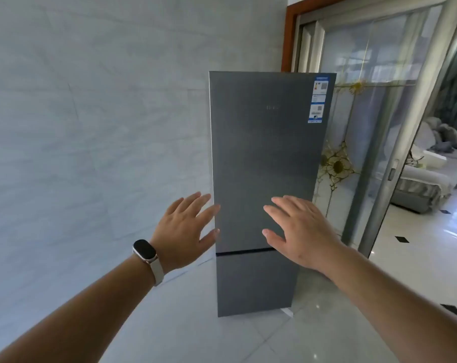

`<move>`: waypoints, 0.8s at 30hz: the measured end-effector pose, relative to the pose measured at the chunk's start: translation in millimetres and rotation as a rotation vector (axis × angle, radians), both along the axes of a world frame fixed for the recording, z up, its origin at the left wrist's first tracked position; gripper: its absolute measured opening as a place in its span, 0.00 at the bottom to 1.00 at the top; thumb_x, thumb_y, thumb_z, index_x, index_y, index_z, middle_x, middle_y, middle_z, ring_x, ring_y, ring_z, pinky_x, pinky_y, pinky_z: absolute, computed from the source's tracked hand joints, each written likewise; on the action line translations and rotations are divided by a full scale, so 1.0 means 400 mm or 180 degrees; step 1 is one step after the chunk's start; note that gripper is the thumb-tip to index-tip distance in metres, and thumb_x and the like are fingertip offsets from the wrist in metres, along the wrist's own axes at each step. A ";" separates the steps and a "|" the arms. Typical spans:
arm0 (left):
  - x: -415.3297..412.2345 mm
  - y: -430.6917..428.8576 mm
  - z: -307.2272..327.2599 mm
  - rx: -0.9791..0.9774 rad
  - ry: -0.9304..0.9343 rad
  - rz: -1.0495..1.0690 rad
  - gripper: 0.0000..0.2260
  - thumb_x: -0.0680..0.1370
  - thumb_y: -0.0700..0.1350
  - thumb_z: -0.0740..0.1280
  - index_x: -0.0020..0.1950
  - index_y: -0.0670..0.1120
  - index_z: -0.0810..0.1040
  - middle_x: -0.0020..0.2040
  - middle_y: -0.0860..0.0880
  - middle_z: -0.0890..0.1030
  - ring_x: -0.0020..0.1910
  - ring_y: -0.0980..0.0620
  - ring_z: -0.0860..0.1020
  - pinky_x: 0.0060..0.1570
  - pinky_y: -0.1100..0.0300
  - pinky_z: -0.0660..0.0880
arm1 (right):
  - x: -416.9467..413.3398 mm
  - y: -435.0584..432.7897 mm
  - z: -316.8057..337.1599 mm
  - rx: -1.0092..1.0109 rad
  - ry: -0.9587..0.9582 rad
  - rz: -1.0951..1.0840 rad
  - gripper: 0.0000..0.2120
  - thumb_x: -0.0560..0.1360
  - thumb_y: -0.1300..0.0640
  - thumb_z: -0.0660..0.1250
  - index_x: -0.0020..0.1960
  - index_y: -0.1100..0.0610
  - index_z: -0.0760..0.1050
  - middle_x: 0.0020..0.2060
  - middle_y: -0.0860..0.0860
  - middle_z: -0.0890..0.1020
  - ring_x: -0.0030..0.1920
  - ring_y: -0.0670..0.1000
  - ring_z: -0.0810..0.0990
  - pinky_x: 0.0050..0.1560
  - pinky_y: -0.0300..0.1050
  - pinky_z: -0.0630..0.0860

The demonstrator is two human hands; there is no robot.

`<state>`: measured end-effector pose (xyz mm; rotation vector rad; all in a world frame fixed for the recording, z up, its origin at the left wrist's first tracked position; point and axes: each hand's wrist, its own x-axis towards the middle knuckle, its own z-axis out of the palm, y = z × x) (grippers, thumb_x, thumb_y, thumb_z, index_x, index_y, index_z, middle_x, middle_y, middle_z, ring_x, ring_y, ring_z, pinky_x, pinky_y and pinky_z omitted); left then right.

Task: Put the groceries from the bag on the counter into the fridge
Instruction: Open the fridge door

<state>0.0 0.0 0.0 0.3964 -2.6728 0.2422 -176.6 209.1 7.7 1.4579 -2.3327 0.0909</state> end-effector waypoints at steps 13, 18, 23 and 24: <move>0.010 -0.266 -0.120 0.0058 0.0076 0.0161 0.22 0.80 0.59 0.54 0.70 0.51 0.73 0.70 0.46 0.75 0.70 0.42 0.73 0.66 0.44 0.70 | -0.031 -0.295 -0.099 0.0273 -0.0047 0.0171 0.29 0.79 0.36 0.49 0.72 0.51 0.69 0.71 0.52 0.72 0.70 0.57 0.70 0.69 0.55 0.68; 0.007 -0.468 -0.123 0.0095 0.0008 0.0142 0.22 0.79 0.59 0.56 0.70 0.52 0.73 0.70 0.46 0.75 0.69 0.42 0.73 0.66 0.45 0.70 | -0.030 -0.491 -0.094 0.0483 -0.0075 0.0141 0.31 0.79 0.36 0.46 0.74 0.50 0.65 0.74 0.52 0.68 0.74 0.56 0.66 0.72 0.55 0.63; -0.007 -0.663 -0.107 0.0076 0.0010 0.0055 0.23 0.79 0.59 0.55 0.70 0.52 0.73 0.70 0.46 0.75 0.69 0.42 0.73 0.66 0.44 0.70 | -0.040 -0.662 -0.068 0.0519 -0.0032 0.0022 0.33 0.77 0.35 0.42 0.75 0.50 0.65 0.74 0.52 0.68 0.74 0.56 0.65 0.72 0.55 0.63; -0.018 -0.695 -0.103 0.0051 0.0007 0.0020 0.23 0.79 0.59 0.55 0.70 0.52 0.72 0.70 0.46 0.75 0.70 0.42 0.72 0.66 0.44 0.70 | -0.041 -0.689 -0.062 0.0509 -0.0030 -0.0013 0.34 0.77 0.35 0.42 0.74 0.50 0.65 0.74 0.52 0.68 0.74 0.56 0.65 0.72 0.55 0.63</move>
